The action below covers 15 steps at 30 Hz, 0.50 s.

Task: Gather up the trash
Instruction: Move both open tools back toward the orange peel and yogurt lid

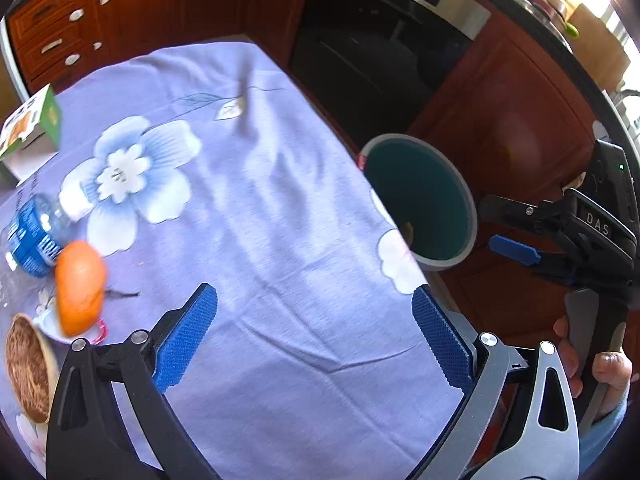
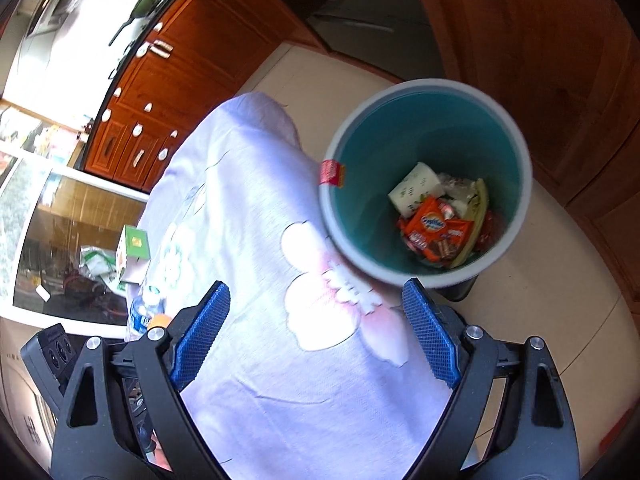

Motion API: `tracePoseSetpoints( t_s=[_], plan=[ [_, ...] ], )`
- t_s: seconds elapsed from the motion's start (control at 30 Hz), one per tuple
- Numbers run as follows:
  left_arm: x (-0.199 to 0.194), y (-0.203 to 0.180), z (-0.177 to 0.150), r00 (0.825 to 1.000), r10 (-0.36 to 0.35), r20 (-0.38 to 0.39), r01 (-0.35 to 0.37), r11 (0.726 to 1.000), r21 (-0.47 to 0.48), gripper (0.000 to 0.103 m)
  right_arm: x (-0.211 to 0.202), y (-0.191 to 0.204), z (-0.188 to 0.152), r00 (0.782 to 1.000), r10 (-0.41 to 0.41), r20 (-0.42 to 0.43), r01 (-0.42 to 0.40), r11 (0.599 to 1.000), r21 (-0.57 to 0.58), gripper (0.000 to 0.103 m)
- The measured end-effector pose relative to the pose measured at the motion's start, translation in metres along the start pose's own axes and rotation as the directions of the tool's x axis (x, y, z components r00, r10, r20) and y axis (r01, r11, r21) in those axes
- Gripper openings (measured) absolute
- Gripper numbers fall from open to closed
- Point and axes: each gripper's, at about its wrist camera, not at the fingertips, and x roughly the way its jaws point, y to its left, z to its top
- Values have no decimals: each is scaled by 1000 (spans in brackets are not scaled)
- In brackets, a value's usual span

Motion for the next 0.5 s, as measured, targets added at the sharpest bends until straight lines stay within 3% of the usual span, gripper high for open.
tracePoseSetpoints(
  t_s=[0.23, 0.5],
  plan=[
    [-36, 50, -20, 998, 23, 51, -18, 996, -91, 98, 8, 47, -22, 999, -8, -36, 5, 996, -90, 84],
    [-69, 125, -52, 991, 77, 112, -49, 971, -235, 98, 30, 113, -49, 996, -24, -85, 6, 978, -208, 84]
  ],
)
